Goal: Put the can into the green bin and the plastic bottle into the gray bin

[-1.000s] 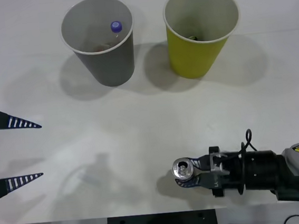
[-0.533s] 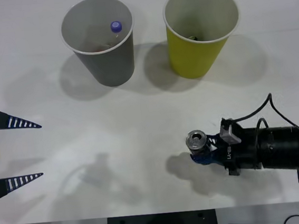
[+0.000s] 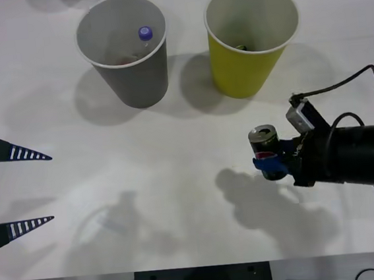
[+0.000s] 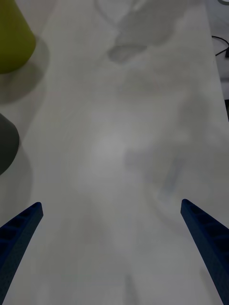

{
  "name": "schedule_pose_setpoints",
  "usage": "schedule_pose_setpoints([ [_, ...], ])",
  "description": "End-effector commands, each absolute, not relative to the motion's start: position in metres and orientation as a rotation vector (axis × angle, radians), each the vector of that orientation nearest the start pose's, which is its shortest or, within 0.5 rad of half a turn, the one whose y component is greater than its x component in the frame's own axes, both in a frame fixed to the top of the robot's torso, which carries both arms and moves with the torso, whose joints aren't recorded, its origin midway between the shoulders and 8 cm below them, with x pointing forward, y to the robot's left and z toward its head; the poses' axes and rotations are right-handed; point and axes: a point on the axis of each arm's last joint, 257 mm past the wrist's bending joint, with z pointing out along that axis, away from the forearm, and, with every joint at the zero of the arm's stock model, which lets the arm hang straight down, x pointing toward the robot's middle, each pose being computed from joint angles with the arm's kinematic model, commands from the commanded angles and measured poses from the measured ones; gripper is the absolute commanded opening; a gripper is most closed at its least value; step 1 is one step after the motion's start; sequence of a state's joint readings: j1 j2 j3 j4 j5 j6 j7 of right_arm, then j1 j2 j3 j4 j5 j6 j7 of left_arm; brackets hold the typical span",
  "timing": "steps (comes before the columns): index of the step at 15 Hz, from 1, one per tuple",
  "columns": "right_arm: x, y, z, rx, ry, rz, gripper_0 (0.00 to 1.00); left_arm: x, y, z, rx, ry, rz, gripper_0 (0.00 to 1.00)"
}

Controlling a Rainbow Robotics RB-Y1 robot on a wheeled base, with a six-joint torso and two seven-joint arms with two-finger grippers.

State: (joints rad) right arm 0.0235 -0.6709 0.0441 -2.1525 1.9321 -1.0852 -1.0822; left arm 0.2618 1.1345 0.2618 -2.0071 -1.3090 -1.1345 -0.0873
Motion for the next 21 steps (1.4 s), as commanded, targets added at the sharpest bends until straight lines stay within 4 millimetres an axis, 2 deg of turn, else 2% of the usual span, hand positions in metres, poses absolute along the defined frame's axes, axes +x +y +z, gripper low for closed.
schedule_pose_setpoints([
  [1,0.4,-0.153,-0.171,-0.832,2.08,0.543,0.0,0.341,0.286,-0.167,1.762,1.444,-0.118,1.0],
  [4,0.412,-0.169,-0.136,-0.745,2.129,0.504,0.0,0.341,0.286,-0.167,1.762,1.444,-0.118,1.0],
  [8,0.428,-0.195,-0.095,-0.802,2.119,0.346,0.0,0.341,0.286,-0.167,1.762,1.444,-0.118,1.0],
  [11,0.438,-0.208,-0.053,-0.84,2.099,0.235,0.0,0.341,0.286,-0.167,1.762,1.444,-0.118,1.0],
  [14,0.464,-0.202,-0.006,-0.826,2.025,0.217,0.0,0.341,0.286,-0.167,1.762,1.444,-0.118,1.0],
  [18,0.506,-0.197,0.023,-0.798,2.051,0.225,0.0,0.341,0.286,-0.167,1.762,1.444,-0.118,1.0],
  [21,0.536,-0.191,0.038,-0.752,2.102,0.22,0.0,0.341,0.286,-0.167,1.762,1.444,-0.118,1.0],
])
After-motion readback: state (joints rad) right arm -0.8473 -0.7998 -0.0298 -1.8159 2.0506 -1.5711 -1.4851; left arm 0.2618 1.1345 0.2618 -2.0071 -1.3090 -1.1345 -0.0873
